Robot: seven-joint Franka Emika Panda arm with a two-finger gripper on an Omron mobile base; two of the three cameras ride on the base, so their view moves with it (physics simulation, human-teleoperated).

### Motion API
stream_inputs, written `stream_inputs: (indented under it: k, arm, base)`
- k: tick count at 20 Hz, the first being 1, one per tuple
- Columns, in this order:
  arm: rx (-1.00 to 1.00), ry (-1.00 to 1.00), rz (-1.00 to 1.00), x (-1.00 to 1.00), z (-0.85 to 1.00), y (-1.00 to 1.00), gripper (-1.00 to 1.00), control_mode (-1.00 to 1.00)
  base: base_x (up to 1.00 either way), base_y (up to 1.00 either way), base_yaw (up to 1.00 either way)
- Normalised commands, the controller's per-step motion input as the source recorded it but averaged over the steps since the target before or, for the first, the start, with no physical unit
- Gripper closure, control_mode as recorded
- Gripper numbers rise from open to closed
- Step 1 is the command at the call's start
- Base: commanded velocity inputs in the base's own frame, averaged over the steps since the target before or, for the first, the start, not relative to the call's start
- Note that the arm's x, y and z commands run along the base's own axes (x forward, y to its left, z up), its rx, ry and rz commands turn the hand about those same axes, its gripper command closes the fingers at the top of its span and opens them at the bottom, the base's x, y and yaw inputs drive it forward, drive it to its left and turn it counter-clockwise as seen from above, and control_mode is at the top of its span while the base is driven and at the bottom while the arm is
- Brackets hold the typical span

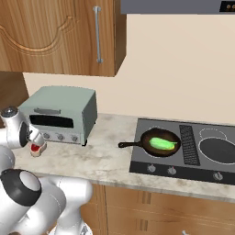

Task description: Place both pans onto different burners. Then place the corn and the steak on different pans.

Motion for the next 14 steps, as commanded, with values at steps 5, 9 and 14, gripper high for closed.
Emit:
stream_inputs:
  k: [5, 9, 14]
  arm:
    - [0.00, 0.00, 0.05, 0.00, 0.00, -0.05, -1.00, -1.00]
    - [0.00, 0.00, 0.08, -0.04, -0.13, -0.11, -1.00, -1.00]
    - [0.00, 0.00, 0.13, -0.15, -0.15, -0.06, -1.00, -1.00]
  base:
    - [0.00, 0.00, 0.00]
    - [0.00, 0.00, 0.00]
    - [0.00, 0.00, 0.00]
